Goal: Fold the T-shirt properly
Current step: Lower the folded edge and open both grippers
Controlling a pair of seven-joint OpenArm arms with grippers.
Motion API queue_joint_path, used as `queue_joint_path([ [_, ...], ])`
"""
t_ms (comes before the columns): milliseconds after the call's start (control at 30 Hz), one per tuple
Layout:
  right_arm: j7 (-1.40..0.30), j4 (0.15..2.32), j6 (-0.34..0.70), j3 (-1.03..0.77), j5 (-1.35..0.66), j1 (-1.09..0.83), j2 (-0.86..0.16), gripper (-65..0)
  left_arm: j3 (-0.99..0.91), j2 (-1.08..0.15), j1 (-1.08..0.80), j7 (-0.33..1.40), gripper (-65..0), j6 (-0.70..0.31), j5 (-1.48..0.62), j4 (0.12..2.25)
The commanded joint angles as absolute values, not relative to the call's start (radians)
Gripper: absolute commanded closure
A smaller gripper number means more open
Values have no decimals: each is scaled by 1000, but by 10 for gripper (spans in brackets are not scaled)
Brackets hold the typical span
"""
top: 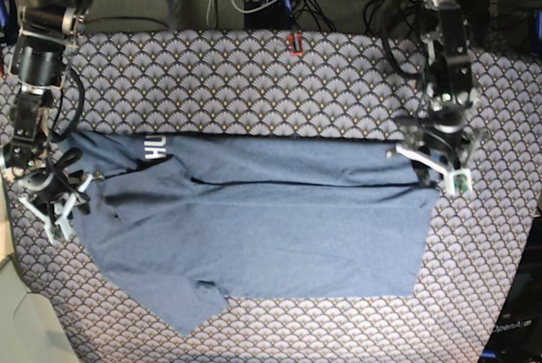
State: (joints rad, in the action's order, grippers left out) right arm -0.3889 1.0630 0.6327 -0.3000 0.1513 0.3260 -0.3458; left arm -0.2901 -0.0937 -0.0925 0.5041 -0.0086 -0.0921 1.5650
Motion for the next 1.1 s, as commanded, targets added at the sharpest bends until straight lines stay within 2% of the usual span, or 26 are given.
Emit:
queue_joint_path([
  [0, -386, 1113, 627, -332, 150, 314, -364, -238, -292, -101, -97, 487, -233, -7, -114, 1583],
  [333, -386, 1438, 628, -392, 147, 22, -300, -239, -375, -102, -137, 486, -233, -10, -213, 1570],
  [1067, -386, 1448, 628, -433, 143, -77, -286, -239, -377, -104, -137, 487, -233, -10, -205, 1569],
])
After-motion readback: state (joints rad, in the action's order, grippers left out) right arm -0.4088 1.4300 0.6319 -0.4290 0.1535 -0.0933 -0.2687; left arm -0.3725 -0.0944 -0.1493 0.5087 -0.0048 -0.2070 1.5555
